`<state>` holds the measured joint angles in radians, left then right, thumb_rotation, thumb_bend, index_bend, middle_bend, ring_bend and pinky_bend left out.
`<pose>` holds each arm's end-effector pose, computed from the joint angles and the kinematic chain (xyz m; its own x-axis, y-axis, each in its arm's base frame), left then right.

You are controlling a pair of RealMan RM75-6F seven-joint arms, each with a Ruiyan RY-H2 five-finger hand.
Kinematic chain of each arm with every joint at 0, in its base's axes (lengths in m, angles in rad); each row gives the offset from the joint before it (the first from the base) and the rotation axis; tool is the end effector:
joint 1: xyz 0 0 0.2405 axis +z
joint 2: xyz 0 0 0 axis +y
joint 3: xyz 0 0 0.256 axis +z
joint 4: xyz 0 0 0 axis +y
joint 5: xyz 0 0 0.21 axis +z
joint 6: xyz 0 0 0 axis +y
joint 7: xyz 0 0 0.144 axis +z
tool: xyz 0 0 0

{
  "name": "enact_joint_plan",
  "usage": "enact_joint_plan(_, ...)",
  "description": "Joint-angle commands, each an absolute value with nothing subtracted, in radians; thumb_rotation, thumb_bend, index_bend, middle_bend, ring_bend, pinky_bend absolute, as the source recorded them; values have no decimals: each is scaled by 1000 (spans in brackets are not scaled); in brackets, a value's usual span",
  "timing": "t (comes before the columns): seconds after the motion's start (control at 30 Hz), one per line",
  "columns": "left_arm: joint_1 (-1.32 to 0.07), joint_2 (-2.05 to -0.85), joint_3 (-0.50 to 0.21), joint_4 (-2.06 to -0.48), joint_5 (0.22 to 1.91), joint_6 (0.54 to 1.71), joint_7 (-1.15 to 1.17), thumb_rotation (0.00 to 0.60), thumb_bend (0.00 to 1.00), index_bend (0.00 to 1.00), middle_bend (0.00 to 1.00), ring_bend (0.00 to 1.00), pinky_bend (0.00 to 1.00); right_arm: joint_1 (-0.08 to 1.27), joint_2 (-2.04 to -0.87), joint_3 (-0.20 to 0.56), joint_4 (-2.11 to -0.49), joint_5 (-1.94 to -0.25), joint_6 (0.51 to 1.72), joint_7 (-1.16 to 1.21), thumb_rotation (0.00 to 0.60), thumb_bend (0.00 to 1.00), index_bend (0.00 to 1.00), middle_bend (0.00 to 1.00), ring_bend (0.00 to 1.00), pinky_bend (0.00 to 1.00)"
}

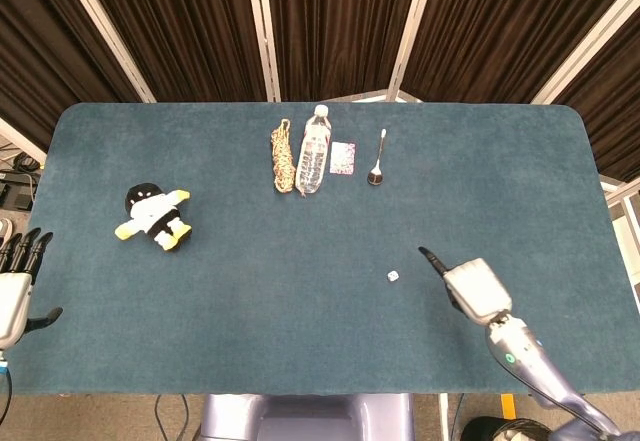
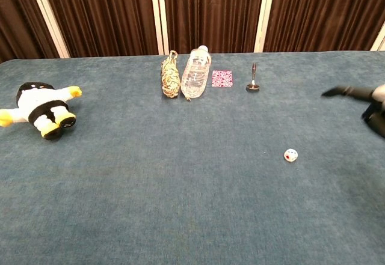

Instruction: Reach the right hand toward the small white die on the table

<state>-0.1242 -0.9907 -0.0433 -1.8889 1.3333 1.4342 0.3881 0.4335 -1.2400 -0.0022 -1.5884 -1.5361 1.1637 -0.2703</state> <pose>-0.2819 0.1848 0.1729 0.5852 0.0973 0.8050 0.8026 0.0717 -0.5921 -0.2432 -0.2575 0.0708 0.6310 -0.1405 0.7629 -0.7356 -0.4206 0.5310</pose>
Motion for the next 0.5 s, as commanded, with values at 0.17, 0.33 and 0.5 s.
enact_joint_plan(0.17,-110,-977,-27,-1901,1378,1454,365,600,0,0,0,0,0,304,-1132,-27,-1640,-1685,1448,-79,600,2,0,14,2,10)
enact_joint_plan(0.33,-97,-971,-16,-1897,1421,1475,338,600,0,0,0,0,0,235,-1083,-61,-1687,-1669,1502,-1,600,0,0,0,0,0)
enact_joint_plan(0.5,-88,-966,-11,-1893,1437,1487,318,600,0,0,0,0,0,187,-1097,-64,-1677,-1681,1561,-57,600,0,0,0,0,0)
